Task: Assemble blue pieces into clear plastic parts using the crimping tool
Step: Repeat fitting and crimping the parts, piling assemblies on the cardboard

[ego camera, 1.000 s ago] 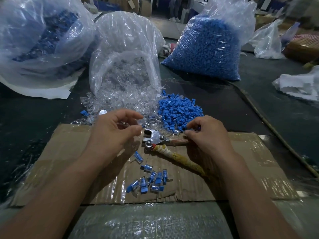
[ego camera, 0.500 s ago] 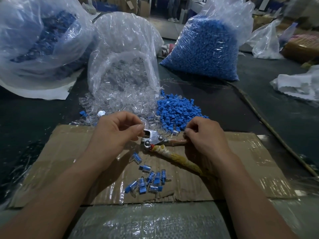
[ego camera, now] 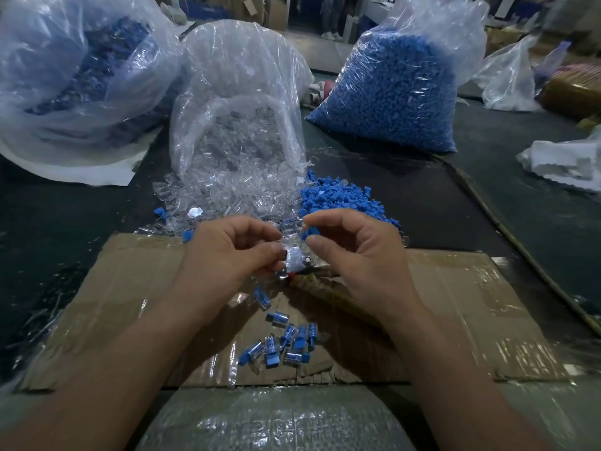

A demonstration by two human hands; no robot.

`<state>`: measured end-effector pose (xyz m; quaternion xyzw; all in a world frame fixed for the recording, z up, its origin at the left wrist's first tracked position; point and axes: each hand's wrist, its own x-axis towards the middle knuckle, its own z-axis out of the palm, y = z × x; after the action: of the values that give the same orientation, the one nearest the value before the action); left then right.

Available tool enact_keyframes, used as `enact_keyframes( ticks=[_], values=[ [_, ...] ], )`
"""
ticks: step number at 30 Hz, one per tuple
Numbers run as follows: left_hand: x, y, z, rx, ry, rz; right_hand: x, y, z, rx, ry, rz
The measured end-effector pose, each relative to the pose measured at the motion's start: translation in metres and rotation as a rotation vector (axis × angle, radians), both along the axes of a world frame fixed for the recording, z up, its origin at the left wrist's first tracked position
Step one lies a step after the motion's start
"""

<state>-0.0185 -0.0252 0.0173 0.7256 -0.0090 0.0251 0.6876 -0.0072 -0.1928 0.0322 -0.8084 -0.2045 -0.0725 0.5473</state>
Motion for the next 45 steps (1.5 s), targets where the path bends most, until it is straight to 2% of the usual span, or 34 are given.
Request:
enact_keyframes(
  ticks=[13, 22, 30, 38, 45],
  values=[
    [-0.005, -0.003, 0.003, -0.003, -0.026, -0.058, -0.001, 0.008, -0.009, -0.145, -0.145, 0.028],
    [-0.004, -0.003, 0.005, -0.063, -0.001, -0.076, -0.001, 0.006, -0.009, -0.102, -0.11, 0.052],
    [-0.002, 0.0, 0.003, -0.109, 0.039, -0.106, -0.002, 0.007, -0.011, -0.123, -0.213, 0.074],
    [-0.002, 0.001, 0.002, -0.147, 0.068, -0.117, -0.002, 0.006, -0.012, -0.07, -0.164, 0.088],
    [-0.001, 0.004, 0.005, -0.285, 0.13, -0.209, -0.002, 0.003, -0.01, -0.074, -0.186, 0.065]
  ],
)
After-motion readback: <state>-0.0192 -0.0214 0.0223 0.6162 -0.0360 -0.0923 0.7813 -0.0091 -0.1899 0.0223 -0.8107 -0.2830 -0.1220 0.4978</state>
